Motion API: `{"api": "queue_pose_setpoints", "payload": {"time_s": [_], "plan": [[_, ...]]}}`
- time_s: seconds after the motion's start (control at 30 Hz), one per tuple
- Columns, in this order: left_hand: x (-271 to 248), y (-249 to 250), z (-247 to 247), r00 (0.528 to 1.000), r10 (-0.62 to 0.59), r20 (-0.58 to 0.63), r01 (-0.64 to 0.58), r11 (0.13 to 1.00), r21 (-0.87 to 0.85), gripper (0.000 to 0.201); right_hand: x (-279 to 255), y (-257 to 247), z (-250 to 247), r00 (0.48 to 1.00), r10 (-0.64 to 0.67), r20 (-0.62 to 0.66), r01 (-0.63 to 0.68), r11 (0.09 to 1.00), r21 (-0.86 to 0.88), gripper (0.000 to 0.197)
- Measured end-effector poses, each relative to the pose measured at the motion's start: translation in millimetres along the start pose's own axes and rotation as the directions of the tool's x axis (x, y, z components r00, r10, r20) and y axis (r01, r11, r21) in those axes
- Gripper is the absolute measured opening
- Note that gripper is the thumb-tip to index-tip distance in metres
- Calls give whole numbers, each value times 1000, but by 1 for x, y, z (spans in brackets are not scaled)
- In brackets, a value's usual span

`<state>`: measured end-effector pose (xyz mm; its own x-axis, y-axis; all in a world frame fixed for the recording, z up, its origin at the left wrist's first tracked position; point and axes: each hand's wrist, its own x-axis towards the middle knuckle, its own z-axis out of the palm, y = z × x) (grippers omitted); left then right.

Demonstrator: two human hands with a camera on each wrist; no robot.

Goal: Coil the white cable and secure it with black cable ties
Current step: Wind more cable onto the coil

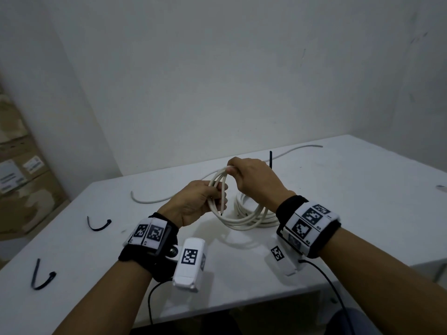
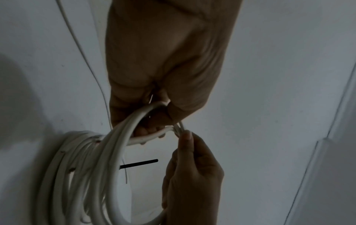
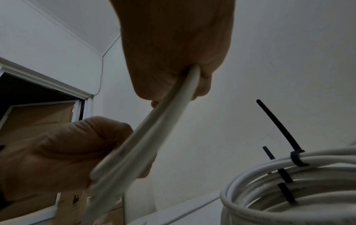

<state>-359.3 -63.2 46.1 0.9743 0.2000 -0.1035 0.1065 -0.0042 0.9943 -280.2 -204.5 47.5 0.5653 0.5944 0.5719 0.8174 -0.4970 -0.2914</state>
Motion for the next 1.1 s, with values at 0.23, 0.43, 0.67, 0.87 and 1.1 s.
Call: {"api": "queue_pose_setpoints", "payload": {"time_s": [0.23,0.43,0.67,0.87,1.1], "plan": [[-4,-3,-8,974,57,220,-40,996,-81,16,-1,5,3,1000,3,-31,-2,1000,24,32],[-3,-8,-18,979,199,39,-202,949,243,40,-1,18,-2,991,50,-124,-33,990,135,31],[0,1,-16,932,300,-204,-237,929,286,31,-3,21,0,986,129,-103,-101,965,242,28],[9,7,5,973,227,-24,-219,957,190,21,0,10,2,982,177,-68,-128,882,454,22],[6,3,0,979,199,-40,-203,960,-191,23,0,13,2,939,274,207,-312,426,850,20]]}}
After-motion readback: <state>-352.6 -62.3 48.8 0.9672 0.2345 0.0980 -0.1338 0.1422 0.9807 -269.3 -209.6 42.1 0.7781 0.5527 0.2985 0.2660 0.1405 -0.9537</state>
